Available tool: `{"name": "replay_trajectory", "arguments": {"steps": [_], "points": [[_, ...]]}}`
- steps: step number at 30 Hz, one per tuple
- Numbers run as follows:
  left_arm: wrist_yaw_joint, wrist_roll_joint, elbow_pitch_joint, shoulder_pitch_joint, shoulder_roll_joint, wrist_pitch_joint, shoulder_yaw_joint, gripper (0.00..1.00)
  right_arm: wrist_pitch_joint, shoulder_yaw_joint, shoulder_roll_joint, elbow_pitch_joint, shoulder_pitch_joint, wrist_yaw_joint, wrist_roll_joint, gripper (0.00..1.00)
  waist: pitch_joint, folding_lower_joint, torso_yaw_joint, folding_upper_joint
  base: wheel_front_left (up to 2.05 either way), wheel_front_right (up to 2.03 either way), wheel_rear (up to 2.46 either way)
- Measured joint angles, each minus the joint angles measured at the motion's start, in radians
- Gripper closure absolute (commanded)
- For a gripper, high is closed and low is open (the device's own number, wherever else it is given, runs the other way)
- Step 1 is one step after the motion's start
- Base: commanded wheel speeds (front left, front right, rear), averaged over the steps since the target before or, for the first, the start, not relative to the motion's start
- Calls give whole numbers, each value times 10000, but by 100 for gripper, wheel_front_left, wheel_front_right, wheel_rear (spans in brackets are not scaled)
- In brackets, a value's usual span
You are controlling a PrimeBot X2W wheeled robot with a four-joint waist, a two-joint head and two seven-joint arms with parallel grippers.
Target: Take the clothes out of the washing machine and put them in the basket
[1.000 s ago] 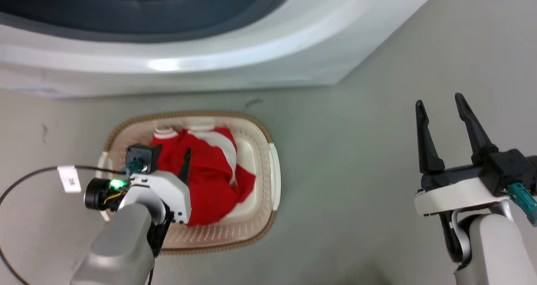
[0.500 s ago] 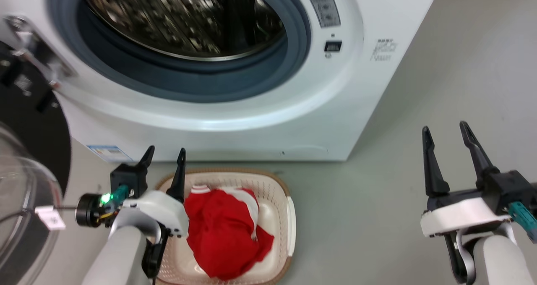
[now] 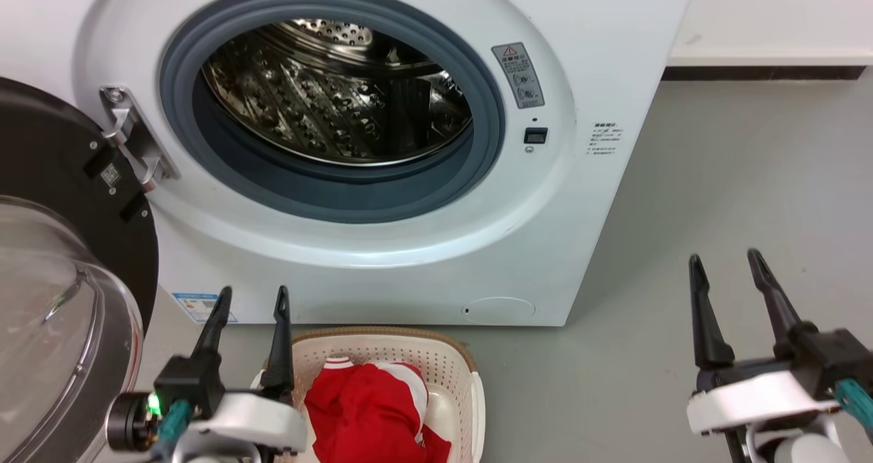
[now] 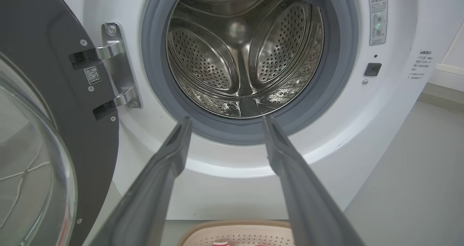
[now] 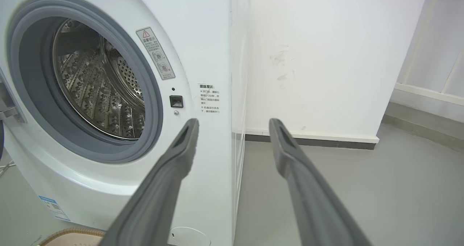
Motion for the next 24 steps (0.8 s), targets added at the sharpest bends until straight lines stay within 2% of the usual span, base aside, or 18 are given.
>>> {"name": "replay_trajectory", "arguments": {"steps": [6,9,18,24], "points": [[211,648,-1083,950,-464,0,376,0,0,65,0,-169,692,0,378,0,-313,0,-11,0,0,0,0],[153,982,-1321,1186,-500,0,474,0,0,232,2,-163,915,0,445,0,-481,1,-8,0,0,0,0],[-132,1342,-1361,1399,-686,0,596,0,0,337,2,-163,1059,0,533,0,-812,2,-65,0,0,0,0],[-138,1390,-1283,1466,-800,0,777,0,0,359,2,-140,1059,0,531,0,-867,2,-125,0,0,0,0]]}}
